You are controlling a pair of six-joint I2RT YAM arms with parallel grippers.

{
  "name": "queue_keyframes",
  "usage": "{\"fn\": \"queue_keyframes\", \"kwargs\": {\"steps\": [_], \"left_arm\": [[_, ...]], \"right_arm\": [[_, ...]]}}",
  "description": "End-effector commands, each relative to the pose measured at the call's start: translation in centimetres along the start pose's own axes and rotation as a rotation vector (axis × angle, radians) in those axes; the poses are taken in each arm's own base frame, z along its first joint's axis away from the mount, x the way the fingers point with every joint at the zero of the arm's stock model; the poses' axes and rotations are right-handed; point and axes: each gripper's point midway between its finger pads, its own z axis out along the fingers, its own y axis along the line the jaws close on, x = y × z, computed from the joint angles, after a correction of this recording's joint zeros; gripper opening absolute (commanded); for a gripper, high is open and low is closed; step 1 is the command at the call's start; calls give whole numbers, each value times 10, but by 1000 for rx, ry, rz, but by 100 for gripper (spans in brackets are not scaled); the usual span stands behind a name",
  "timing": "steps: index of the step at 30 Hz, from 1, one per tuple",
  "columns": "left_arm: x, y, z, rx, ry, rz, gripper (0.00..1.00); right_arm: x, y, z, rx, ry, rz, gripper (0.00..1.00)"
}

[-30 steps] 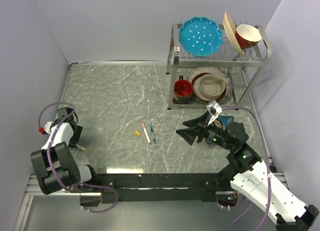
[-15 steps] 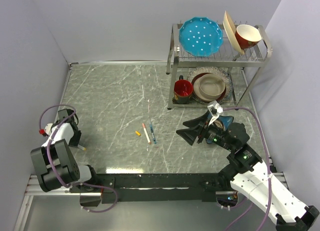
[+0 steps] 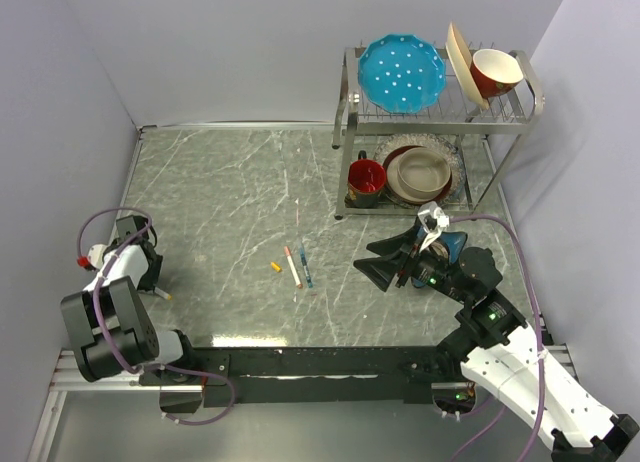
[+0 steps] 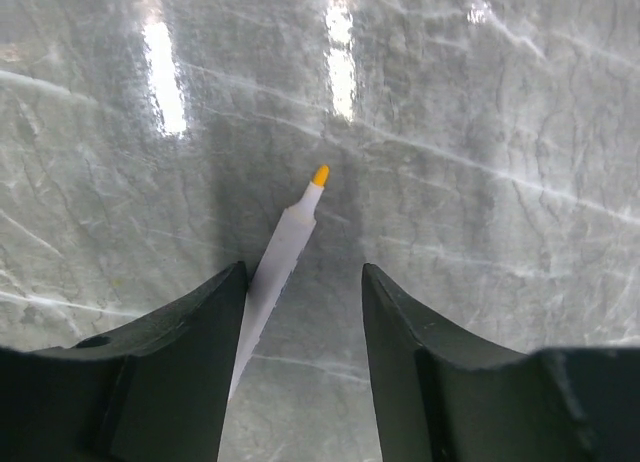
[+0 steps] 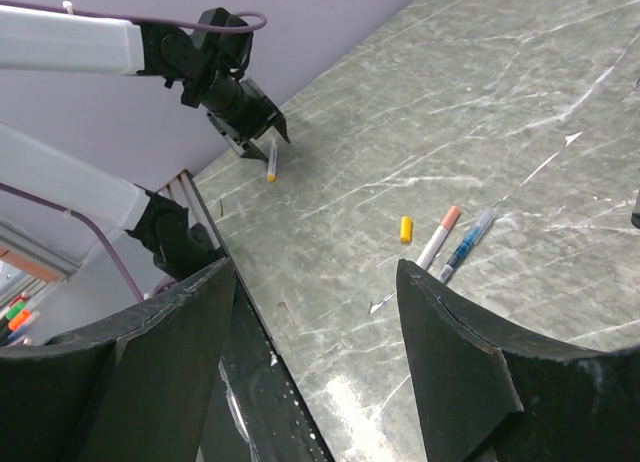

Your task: Insert the pens into the pen caps

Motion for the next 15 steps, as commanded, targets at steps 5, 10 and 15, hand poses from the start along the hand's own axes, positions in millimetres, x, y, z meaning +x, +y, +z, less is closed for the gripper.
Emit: {"fn": "queue_keyframes", "kwargs": {"steps": [5, 10, 15], "left_arm": [[36, 26, 21, -112, 106, -20, 48], [42, 27, 25, -110, 129, -17, 22], [41, 21, 21, -73, 132, 1, 1]], "right_arm": [[-27, 18, -3, -42, -68, -9, 73], [-29, 20, -2, -47, -65, -5, 73], [-34, 22, -2, -53, -77, 2, 73]]}}
